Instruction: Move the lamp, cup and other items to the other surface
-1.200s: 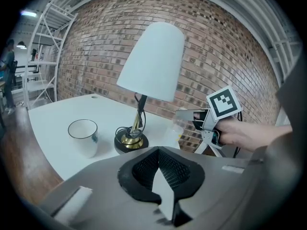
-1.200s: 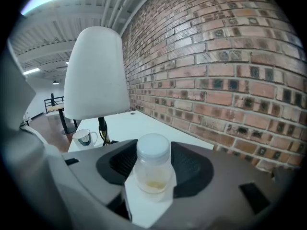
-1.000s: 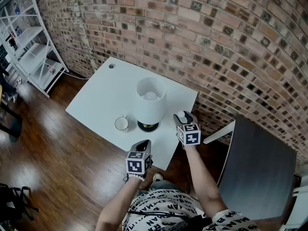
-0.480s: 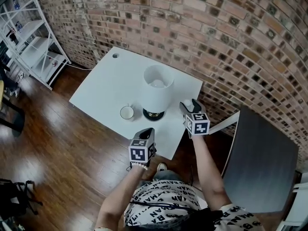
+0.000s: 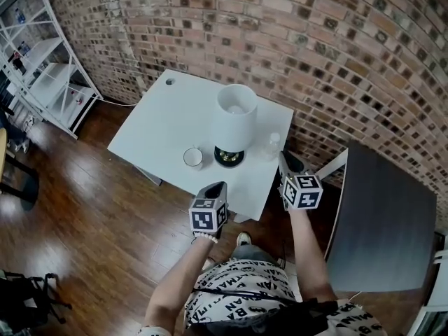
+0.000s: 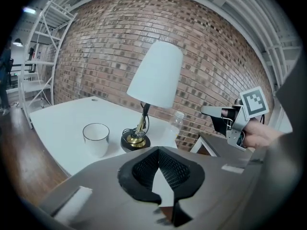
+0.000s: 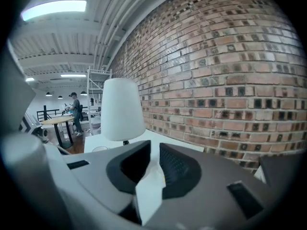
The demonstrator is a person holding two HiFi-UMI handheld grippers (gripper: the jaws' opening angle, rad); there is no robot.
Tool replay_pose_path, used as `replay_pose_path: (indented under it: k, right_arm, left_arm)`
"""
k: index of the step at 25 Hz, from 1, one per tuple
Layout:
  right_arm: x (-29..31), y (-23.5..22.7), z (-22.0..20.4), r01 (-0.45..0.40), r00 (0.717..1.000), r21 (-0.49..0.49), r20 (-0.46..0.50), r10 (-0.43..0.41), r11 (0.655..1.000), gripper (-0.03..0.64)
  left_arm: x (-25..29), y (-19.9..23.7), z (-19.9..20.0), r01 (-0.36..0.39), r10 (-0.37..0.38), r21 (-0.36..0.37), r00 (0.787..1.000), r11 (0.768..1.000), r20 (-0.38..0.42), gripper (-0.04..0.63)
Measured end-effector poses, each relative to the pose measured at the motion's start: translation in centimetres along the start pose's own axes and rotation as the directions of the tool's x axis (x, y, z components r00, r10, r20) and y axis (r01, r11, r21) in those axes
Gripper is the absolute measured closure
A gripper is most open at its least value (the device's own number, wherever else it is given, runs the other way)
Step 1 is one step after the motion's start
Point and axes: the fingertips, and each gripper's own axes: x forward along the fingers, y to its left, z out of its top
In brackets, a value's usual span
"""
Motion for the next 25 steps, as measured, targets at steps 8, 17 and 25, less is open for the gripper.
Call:
replay_pose_path:
  k: [8, 17, 25]
  right_arm:
    - [-6.0, 4.5, -3.6, 0.021, 0.999, 0.067, -0.036, -0.019, 0.998, 0.607]
    - [-10.5, 10.5, -8.1, 0.018, 0.994, 0.151, -0.109, -0.001, 0.988, 0.607]
    - [-12.3, 12.1, -9.5, 0.029, 0.991, 0.170, -0.131, -0.006, 0.985, 0.607]
  left_arm:
    - [-4.1, -0.1, -1.4, 0.048, -0.048, 0.007, 0.999, 0.999, 0.018, 0.589]
    - [-7.9, -1.4, -3.2, 0.103, -0.104, 0.024, 0.995, 0.994, 0.014, 0.589]
    - [-9.5, -2.2, -4.2, 0.120, -0.121, 0.037, 0.993, 0.992, 0.018, 0.589]
